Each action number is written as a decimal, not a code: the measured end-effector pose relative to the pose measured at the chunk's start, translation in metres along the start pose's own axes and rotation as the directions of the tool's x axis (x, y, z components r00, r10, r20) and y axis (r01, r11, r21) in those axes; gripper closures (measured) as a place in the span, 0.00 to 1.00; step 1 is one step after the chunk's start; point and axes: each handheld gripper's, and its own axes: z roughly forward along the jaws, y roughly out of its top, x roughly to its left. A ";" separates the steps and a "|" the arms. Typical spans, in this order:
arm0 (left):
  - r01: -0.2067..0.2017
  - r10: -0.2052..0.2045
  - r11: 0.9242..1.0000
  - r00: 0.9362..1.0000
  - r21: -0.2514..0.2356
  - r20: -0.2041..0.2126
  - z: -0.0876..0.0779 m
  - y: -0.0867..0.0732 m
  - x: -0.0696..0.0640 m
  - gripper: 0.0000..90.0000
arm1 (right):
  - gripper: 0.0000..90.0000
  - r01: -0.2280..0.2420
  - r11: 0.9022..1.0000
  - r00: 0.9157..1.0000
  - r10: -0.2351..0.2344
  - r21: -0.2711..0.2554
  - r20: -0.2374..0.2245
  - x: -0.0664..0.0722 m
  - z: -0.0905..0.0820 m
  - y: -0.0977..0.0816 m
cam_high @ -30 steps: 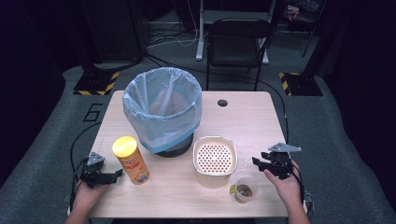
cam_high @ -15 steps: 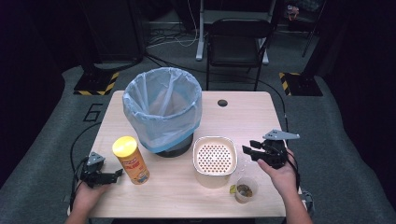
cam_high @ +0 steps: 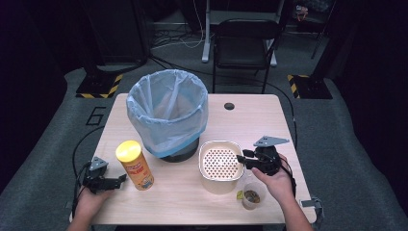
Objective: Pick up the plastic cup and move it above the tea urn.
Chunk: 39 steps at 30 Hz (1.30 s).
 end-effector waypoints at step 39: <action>0.006 -0.006 1.000 1.000 0.002 -0.002 0.000 0.000 -0.001 0.04 | 0.44 0.051 0.996 0.999 -0.051 -0.069 0.009 0.036 -0.040 -0.018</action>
